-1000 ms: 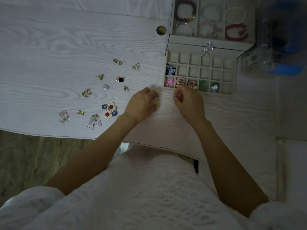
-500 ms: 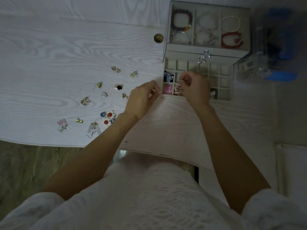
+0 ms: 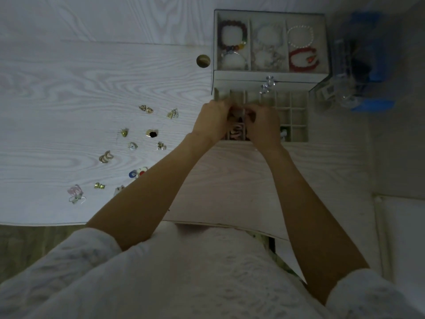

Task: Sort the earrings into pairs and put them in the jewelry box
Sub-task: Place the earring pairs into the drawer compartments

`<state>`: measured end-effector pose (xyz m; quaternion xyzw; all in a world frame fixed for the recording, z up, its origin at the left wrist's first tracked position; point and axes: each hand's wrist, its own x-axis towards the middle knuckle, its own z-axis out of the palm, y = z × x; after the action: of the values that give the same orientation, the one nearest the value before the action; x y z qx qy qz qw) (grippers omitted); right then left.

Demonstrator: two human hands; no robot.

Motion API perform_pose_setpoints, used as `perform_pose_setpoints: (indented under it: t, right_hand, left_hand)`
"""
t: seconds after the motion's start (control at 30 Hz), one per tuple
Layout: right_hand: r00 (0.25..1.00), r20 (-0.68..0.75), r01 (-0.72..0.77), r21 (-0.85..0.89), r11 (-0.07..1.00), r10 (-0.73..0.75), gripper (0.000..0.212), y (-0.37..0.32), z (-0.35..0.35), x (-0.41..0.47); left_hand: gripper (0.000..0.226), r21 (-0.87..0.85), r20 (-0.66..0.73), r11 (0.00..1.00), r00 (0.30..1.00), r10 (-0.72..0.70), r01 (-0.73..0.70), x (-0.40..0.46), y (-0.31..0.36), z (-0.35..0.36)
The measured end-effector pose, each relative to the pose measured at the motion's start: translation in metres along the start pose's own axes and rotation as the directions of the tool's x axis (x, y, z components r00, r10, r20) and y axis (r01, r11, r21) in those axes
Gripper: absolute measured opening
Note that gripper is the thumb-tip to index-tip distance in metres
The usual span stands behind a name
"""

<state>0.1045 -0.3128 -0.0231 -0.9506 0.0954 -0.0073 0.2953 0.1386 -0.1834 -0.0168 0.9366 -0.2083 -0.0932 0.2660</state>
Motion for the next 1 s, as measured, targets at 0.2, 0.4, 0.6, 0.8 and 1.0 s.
perform_pose_setpoints:
  t: [0.2, 0.4, 0.6, 0.8, 1.0]
  right_hand:
    - [0.996, -0.024, 0.087, 0.048, 0.995, -0.085, 0.022, -0.011, -0.003, -0.03]
    - [0.954, 0.159, 0.227, 0.178, 0.958, -0.256, 0.018, -0.035, 0.006, -0.069]
    - [0.884, 0.382, 0.212, 0.187, 0.959, -0.27, 0.019, -0.064, 0.046, -0.076]
    - [0.86, 0.383, 0.304, 0.145, 0.942, -0.337, 0.029, -0.103, 0.082, -0.053]
    - [0.888, 0.35, 0.293, 0.069, 0.954, -0.299, 0.035, -0.125, 0.104, -0.04]
  left_hand:
    - [0.018, 0.011, -0.261, 0.999, 0.964, 0.05, -0.049, -0.056, -0.012, -0.023]
    - [0.014, -0.047, -0.3, 0.973, 0.926, -0.23, 0.226, -0.136, -0.038, -0.052]
    - [0.021, -0.504, -0.02, 0.648, 0.742, -0.67, 0.571, -0.19, -0.067, -0.059]
    - [0.023, -0.482, -0.145, 0.692, 0.73, -0.668, 0.537, -0.189, -0.082, -0.059]
    - [0.037, -0.248, -0.136, 0.848, 0.85, -0.51, 0.469, -0.137, -0.109, -0.062]
